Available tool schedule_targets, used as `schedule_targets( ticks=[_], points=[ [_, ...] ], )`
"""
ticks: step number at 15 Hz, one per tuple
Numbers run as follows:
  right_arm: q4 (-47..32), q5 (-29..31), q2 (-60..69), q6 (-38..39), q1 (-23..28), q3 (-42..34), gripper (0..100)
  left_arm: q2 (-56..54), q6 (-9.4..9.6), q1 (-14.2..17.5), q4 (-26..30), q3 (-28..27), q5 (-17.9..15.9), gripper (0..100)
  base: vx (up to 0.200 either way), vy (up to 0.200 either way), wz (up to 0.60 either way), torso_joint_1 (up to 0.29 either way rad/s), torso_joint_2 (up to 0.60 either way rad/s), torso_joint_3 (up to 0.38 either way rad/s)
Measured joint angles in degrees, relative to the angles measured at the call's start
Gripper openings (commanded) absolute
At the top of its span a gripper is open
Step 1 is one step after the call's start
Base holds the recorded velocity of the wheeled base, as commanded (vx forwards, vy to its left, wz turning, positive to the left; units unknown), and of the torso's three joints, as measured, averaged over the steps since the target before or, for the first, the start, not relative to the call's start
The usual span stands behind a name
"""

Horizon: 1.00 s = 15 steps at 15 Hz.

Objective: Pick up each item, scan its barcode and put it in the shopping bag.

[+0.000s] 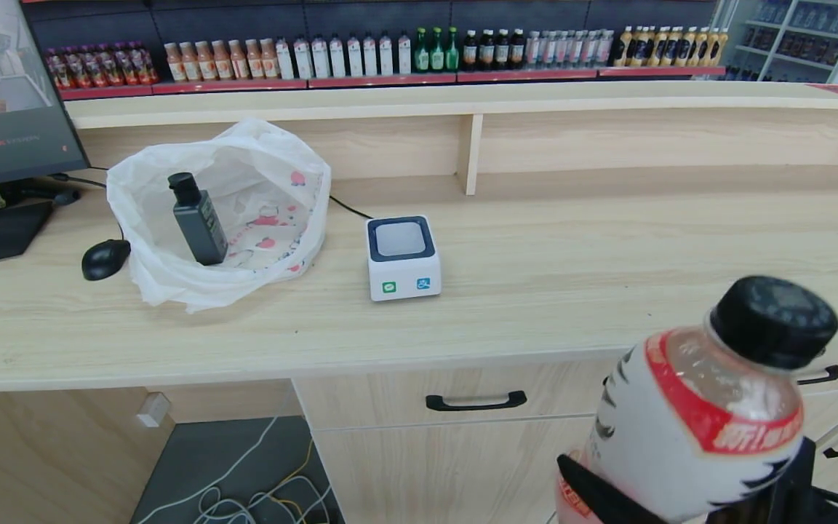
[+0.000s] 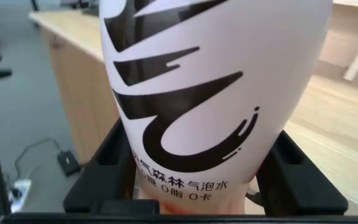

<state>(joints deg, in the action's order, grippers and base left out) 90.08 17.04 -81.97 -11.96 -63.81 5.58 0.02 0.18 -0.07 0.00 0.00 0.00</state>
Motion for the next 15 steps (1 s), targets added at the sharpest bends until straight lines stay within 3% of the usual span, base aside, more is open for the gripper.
schedule_targets(
  ticks=[3,6,12,15],
  points=[
    [-0.11,7.36,2.45,4.77,1.40,0.11,0,0.00,0.00,0.00,0.00,0.00,0.00,100,0.000,0.000,0.00,0.000,0.00,0.000],
    [-0.16,7.97,4.60,7.45,8.08,-2.21,0,0.00,0.04,0.05,0.00,0.00,0.00,100,0.000,0.000,0.00,0.000,0.00,0.000],
    [-1.56,6.81,4.99,9.25,20.81,-1.12,0,0.00,0.22,0.02,0.00,0.00,0.00,100,0.000,0.000,0.00,0.000,0.00,0.000],
    [-3.58,0.44,3.91,12.67,28.81,1.88,0,0.00,0.04,0.00,0.00,0.00,0.00,100,0.000,0.000,0.00,0.000,0.00,0.000]
  ],
)
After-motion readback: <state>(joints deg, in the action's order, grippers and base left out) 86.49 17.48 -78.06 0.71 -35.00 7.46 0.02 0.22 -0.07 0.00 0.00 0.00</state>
